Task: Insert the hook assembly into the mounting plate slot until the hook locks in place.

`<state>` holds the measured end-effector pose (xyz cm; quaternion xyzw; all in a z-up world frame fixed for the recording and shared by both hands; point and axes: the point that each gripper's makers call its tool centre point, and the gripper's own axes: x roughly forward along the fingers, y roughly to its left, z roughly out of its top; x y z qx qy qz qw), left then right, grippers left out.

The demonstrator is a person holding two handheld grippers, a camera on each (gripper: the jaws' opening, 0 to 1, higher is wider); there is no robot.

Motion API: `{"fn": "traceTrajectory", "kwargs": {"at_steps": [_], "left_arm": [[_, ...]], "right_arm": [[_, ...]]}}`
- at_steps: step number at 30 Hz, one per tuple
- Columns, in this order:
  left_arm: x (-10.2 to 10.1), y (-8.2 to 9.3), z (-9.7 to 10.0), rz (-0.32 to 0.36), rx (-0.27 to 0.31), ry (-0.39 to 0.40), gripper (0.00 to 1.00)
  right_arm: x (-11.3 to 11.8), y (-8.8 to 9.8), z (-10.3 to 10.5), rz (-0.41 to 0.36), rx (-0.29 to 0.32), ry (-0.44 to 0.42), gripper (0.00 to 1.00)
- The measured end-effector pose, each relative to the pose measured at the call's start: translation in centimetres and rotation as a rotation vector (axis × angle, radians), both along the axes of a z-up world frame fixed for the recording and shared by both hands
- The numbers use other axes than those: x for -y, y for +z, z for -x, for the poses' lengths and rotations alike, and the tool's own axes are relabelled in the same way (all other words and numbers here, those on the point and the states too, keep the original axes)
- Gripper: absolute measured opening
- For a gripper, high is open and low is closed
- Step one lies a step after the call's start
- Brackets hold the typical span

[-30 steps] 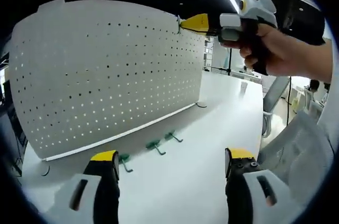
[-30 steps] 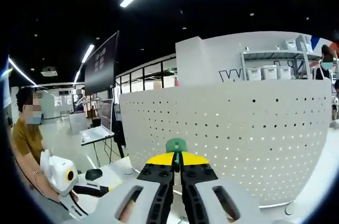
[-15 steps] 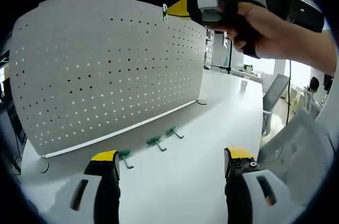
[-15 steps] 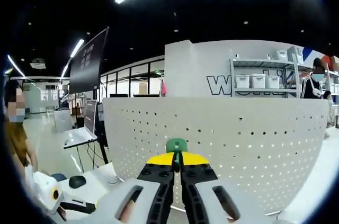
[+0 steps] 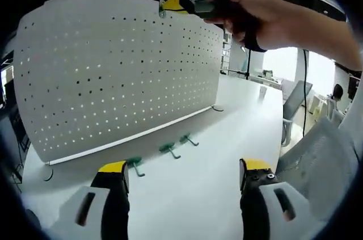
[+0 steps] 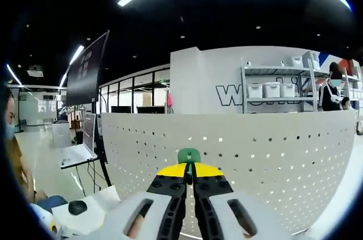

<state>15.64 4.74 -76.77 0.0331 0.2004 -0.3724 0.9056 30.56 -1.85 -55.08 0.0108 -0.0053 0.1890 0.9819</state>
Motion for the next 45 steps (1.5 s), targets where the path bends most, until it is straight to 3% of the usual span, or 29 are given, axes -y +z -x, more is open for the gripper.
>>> {"fn": "traceTrajectory", "kwargs": {"at_steps": [16,31,45], "left_arm": [[0.0,-0.4,0.2,0.018,-0.015,0.015,0.81],[-0.3,-0.9,0.2,0.023,-0.033,0.029,0.81],[-0.5,-1.4,0.3,0.009,-0.056,0.029,0.80]], "right_arm": [[-1.9,0.7,-3.2,-0.079,0.025,-0.052,0.00],[-2.0,0.5,-4.8,-0.039,0.055,-0.079,0.00],[-2.1,0.1,-5.7,-0.057,0.048,-0.086,0.01]]}}
